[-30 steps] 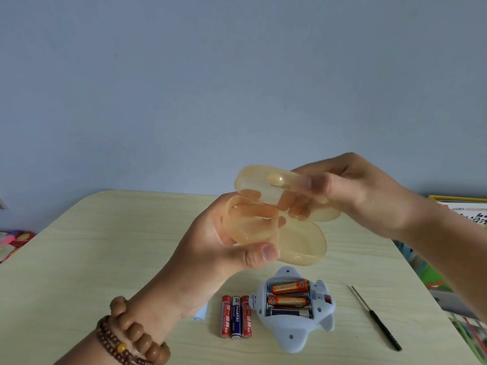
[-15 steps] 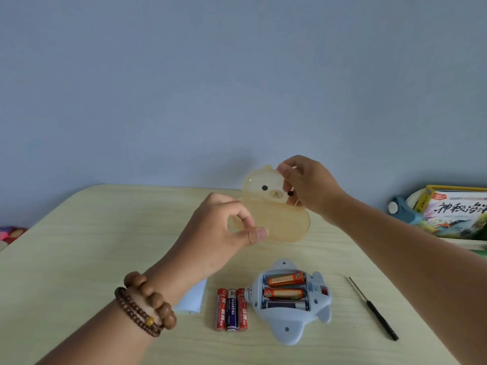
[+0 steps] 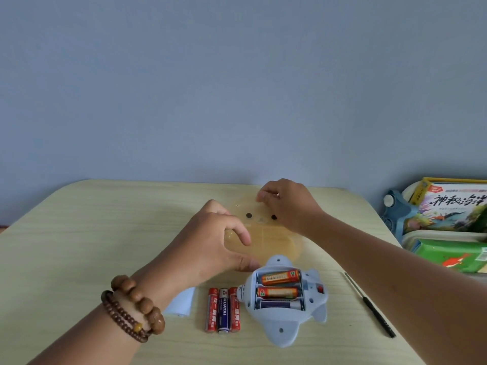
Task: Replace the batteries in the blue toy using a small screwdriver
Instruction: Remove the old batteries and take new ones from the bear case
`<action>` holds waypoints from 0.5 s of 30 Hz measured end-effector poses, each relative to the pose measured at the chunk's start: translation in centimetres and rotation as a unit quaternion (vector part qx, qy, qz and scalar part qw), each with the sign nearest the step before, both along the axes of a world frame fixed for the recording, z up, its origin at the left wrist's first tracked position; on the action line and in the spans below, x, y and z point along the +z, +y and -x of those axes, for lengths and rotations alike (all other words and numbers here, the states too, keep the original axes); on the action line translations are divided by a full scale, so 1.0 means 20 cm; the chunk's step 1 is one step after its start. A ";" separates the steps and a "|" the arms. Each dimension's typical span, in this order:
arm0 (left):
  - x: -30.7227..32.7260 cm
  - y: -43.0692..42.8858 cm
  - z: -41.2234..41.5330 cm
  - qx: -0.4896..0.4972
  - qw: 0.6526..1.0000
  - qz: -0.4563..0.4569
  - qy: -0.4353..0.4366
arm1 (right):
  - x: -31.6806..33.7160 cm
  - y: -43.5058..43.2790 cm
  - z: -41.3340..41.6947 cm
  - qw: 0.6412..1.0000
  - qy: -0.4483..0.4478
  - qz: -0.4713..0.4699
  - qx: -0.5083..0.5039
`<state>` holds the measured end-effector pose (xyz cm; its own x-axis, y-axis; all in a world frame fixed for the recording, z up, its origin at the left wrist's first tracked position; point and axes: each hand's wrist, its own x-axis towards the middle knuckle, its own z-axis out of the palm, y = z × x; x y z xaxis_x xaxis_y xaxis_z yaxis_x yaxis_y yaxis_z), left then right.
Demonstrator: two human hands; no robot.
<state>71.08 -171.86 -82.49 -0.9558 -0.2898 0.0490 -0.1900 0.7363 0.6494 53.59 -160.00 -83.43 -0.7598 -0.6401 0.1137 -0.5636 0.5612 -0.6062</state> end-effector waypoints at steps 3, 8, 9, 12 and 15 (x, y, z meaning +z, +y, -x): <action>0.02 -0.02 -0.01 -0.014 1.000 0.003 -0.021 | 0.08 0.05 -0.04 0.997 0.070 0.019 0.000; 0.08 -0.06 -0.08 0.020 0.999 0.004 0.027 | 0.32 0.43 -0.42 0.986 0.085 0.128 0.063; 0.11 -0.05 -0.09 0.036 0.998 -0.001 0.059 | 0.34 0.52 -0.51 0.987 0.078 0.114 0.083; 0.19 0.07 -0.14 0.035 0.992 0.007 0.120 | 0.24 0.69 -0.63 0.991 0.072 0.033 0.110; 0.20 0.24 -0.17 -0.042 0.995 0.047 0.079 | 0.12 0.72 -0.61 0.994 0.040 0.007 0.101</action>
<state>74.41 -167.04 -78.58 -0.9543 -0.1969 0.2247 -0.0262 0.8042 0.5938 65.82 -145.68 -81.08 -0.6039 -0.7768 0.1782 -0.7104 0.4233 -0.5623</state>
